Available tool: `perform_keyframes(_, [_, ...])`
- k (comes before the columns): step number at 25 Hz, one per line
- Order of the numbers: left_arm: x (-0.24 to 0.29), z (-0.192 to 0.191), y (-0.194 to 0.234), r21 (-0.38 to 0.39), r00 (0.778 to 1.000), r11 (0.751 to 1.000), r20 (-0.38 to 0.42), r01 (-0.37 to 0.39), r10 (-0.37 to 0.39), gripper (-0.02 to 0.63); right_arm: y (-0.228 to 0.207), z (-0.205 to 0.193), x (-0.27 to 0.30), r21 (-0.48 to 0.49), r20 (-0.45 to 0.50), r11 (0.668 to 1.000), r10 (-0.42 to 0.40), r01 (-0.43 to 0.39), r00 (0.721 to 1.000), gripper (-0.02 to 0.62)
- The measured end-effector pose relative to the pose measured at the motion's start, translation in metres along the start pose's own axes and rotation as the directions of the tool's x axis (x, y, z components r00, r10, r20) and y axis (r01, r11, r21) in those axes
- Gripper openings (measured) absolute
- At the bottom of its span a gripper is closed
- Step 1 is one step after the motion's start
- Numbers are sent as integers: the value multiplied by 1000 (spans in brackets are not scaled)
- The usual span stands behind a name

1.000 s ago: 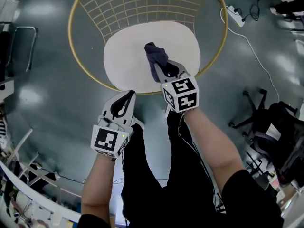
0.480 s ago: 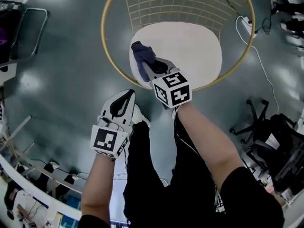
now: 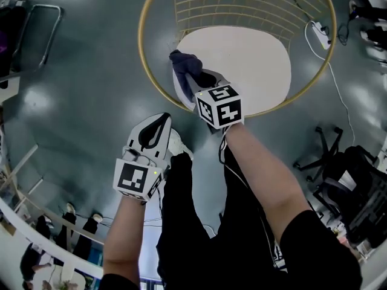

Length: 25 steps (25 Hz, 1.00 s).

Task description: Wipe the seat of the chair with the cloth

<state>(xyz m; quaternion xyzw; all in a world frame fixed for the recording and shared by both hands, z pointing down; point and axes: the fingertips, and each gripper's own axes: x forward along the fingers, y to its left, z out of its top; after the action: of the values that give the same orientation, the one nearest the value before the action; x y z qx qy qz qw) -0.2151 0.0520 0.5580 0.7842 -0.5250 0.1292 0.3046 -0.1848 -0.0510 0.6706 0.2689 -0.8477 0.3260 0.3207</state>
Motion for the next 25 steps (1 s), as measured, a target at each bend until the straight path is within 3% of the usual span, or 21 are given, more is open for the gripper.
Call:
perform_keyframes(14, [42,3,-25,16,999,999,-18,45,-45,17,-67,-12,-12,24,-18,996,-89,89,996,61])
perform_keyframes(22, [46,1,-28,25,997,997,-30,69,-68,17,-63,-13,-16,-57,-22,992,-118,116,993,61])
perform_keyframes(25, [56,3,-37,31,996,996,-31,81,-80,17,-88,-20,-25,-43,-33,985,-170,168,985,60])
